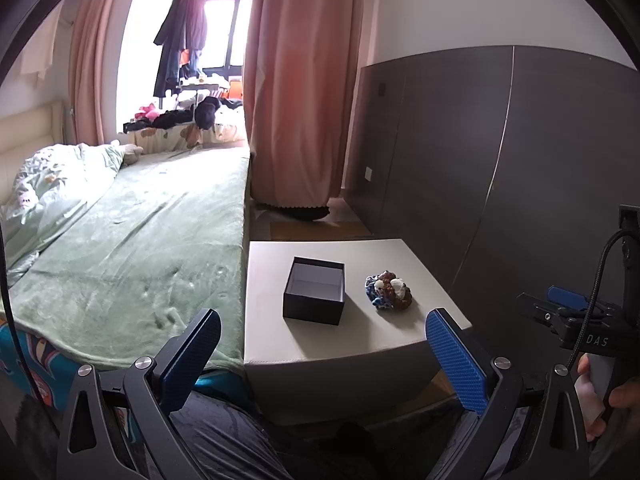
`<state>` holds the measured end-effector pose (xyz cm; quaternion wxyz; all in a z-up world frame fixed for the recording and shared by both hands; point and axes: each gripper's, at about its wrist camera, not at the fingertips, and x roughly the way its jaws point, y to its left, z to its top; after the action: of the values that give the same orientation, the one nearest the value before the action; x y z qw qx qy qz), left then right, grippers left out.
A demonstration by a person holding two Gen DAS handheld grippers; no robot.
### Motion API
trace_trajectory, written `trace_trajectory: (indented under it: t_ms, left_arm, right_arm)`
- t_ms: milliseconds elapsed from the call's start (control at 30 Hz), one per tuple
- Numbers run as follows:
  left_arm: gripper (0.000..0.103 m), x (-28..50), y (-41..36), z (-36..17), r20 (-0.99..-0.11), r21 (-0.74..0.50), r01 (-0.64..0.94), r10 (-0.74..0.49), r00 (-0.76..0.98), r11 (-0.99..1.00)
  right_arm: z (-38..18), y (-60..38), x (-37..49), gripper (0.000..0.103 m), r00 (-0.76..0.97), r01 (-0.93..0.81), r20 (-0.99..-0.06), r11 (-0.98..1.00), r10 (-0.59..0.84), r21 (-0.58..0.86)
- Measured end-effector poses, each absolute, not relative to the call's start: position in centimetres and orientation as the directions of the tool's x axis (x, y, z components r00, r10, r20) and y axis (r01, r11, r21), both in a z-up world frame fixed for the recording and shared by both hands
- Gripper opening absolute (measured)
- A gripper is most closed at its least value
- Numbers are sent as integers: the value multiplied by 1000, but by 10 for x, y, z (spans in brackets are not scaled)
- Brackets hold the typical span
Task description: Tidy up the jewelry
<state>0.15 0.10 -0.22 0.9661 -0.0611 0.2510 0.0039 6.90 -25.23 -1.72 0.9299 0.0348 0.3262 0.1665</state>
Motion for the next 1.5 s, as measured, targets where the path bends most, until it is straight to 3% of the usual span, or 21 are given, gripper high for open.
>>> trace_trajectory:
  t_ms: [1500]
  left_arm:
    - [102,-7,-3,0,-476,-137,-31,-38,879,990]
  right_arm:
    - [-17,-257,67,103,737,-283,-591,944,328,170]
